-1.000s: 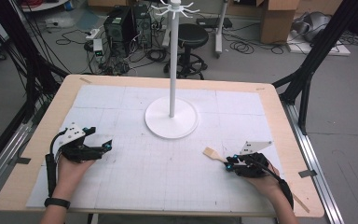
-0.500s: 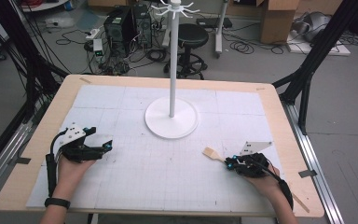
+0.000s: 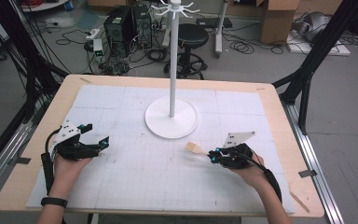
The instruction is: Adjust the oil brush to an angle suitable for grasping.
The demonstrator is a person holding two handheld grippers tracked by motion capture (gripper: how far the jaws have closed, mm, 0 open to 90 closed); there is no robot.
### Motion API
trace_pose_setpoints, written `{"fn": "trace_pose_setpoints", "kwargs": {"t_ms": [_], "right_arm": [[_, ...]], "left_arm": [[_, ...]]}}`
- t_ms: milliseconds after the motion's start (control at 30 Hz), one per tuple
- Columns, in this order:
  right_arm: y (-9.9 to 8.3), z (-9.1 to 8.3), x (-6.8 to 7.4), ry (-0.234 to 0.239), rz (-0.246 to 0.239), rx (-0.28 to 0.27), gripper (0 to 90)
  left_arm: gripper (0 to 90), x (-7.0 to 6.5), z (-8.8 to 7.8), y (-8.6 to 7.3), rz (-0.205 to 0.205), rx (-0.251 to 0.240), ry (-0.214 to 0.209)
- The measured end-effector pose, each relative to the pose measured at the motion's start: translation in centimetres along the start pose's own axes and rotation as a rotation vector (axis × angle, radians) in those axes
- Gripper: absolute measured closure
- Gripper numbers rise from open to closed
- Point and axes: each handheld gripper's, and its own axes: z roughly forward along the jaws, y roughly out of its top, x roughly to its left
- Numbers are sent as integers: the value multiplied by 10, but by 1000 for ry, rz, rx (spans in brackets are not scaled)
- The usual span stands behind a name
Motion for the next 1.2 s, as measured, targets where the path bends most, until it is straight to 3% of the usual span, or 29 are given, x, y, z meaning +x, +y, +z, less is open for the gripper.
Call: {"fn": "trace_pose_setpoints", "kwargs": {"t_ms": [267,333,400,433,533,633,700,767,1033,1200], "right_arm": [[46,36,12,86,-103,-1,829],[64,56,19,115,-133,12,829],[69,62,21,133,-138,13,829],[81,73,27,162,-173,18,829],[91,84,34,197,-191,12,829],[106,109,46,240,-249,42,829],[109,113,48,252,-257,42,828],[117,131,57,286,-288,55,828],[128,166,74,344,-310,50,828],[129,178,77,356,-326,58,827]], "left_arm": [[139,0,-7,7,8,-38,4],[139,1,-8,9,6,-43,2],[139,1,-9,9,5,-50,-1],[139,1,-10,10,3,-52,-2],[139,1,-10,10,3,-55,-4],[140,1,-10,11,6,-55,-7],[140,1,-9,11,5,-54,-9],[140,1,-9,10,4,-53,-11],[140,1,-10,10,4,-53,-15],[140,0,-9,10,5,-47,-20]]}}
